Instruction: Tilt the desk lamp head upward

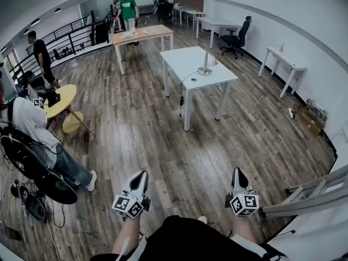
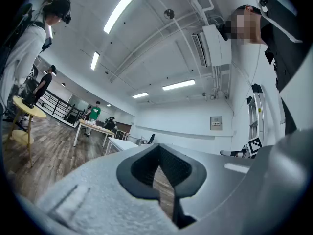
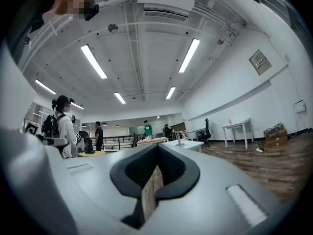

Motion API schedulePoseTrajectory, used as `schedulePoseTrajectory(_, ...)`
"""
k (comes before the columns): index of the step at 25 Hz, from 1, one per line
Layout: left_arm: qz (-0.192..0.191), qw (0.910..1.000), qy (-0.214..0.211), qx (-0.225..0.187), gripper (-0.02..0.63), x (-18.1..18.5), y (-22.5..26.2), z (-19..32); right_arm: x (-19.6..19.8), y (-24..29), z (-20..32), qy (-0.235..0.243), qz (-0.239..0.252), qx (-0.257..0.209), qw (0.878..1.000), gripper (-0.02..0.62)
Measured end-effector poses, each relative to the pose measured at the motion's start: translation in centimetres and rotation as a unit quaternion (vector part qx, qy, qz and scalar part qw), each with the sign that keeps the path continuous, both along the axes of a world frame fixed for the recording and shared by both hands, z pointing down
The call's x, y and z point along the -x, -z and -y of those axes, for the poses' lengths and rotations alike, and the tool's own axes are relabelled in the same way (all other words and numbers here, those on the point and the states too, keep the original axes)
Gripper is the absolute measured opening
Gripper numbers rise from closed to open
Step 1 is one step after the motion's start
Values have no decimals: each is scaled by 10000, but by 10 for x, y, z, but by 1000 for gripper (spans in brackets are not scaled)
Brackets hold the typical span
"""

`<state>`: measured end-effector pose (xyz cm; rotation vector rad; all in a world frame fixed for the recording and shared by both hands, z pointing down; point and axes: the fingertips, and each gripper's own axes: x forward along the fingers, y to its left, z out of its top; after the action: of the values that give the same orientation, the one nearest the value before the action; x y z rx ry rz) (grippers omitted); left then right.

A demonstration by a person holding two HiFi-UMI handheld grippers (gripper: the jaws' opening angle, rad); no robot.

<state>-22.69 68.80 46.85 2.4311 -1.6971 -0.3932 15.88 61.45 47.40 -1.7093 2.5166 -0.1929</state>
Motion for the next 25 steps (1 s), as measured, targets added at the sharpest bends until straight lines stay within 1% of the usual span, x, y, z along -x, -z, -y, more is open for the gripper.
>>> schedulePoseTrajectory(9,16,10000,-35,78,-2,-9,-6,4,-2,-4,4,42,53,3,10000,2)
schedulePoseTrajectory(13,17,9999,-64,148,-2,-16,-3,11,-11,-3,8,-24,72,18,10000,2)
schedulePoseTrajectory(21,36,9997,-203,158,-2,-36,-5,22,-37,-10,11,-251,99,114,9996,2)
schedulePoseTrajectory(25,73,9995,-234,188,-2,-50,-10,33,-54,-8,17,-269,197,63,9994,3)
